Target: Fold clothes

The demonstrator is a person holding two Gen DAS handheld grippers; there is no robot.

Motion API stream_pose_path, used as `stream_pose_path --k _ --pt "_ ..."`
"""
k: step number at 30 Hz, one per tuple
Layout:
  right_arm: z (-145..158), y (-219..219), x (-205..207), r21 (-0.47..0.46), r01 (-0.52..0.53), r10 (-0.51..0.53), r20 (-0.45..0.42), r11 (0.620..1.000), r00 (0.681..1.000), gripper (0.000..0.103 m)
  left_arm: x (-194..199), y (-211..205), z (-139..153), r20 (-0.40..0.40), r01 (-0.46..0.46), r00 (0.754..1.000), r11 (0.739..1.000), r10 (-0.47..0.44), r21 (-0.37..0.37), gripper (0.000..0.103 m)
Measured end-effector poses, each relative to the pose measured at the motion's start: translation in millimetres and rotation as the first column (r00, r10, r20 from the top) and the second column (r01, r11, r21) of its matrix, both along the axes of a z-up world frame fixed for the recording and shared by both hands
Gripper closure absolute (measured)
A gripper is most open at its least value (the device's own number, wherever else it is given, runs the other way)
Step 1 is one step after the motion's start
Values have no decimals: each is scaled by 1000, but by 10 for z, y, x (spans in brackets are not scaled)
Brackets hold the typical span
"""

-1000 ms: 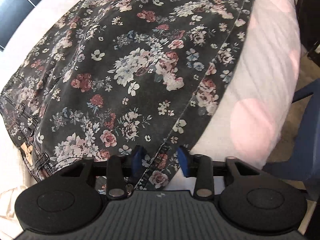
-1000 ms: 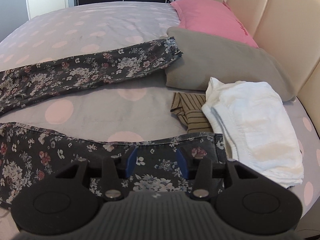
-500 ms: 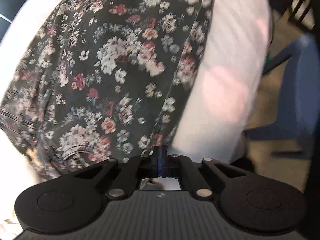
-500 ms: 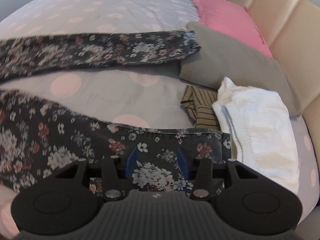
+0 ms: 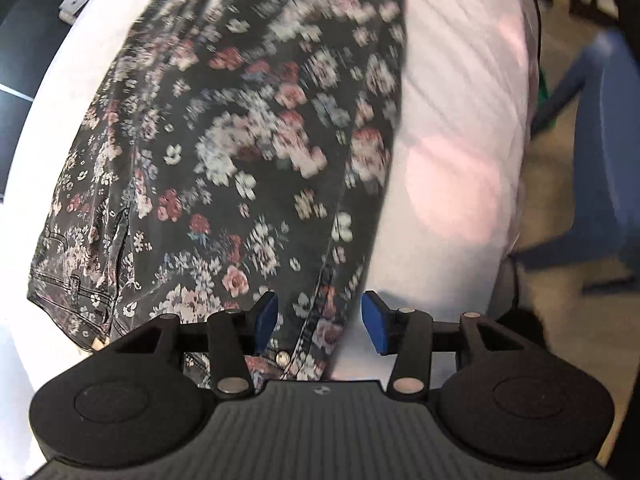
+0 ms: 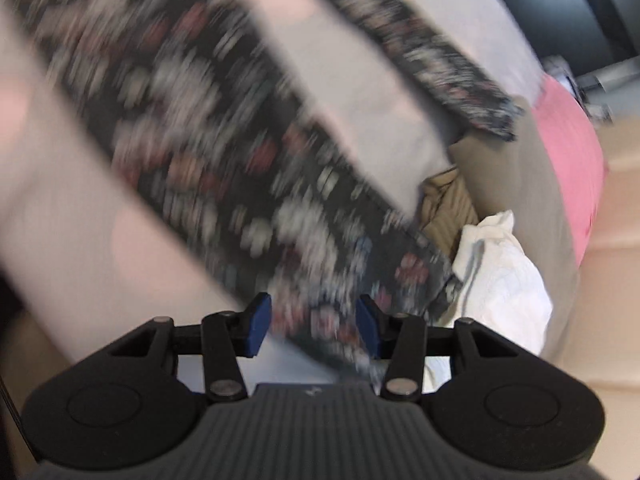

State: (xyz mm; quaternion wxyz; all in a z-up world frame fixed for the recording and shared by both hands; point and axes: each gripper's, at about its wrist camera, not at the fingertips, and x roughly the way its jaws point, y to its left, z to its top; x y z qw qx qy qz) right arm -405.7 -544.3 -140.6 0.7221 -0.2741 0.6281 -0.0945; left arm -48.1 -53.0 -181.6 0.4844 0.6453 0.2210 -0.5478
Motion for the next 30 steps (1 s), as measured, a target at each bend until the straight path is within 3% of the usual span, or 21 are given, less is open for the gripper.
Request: stream_pose_path --k 7,11,13,14,17,20,23,25,27,30 --pt "-306 40 -147 -98 -150 140 -109 984 984 52 -80 46 -203 93 53 994 998 -57 41 59" --pt "-512 94 -167 -141 -233 209 -166 962 964 55 -96 59 -266 136 59 989 998 -64 35 52" --pt "-563 98 -144 -165 -232 207 -155 959 966 66 -104 58 -276 146 55 988 998 -58 29 52" --pt "-589 100 -132 -177 -232 207 -149 957 967 93 -122 64 -277 156 58 986 998 -61 26 52" --pt "-473 57 -103 -195 -198 186 -78 961 979 100 -163 99 -289 178 75 981 997 -77 22 53" --pt "-231 -75 -61 -199 -84 95 47 976 994 100 -185 118 -312 202 92 975 996 -93 16 52" --pt "-54 -151 -27 -184 -11 37 137 983 990 100 -190 129 -339 229 96 969 995 -94 3 52" --pt "-41 -145 -1 -194 -15 42 138 981 989 100 -186 117 -334 250 89 965 996 -82 -18 64" --pt "-52 -95 3 -205 -17 46 136 979 990 100 -169 101 -310 251 72 966 997 -61 -35 85" --pt "-32 -64 -6 -218 -6 39 146 976 989 100 -138 82 -216 225 32 974 998 -18 -59 99"
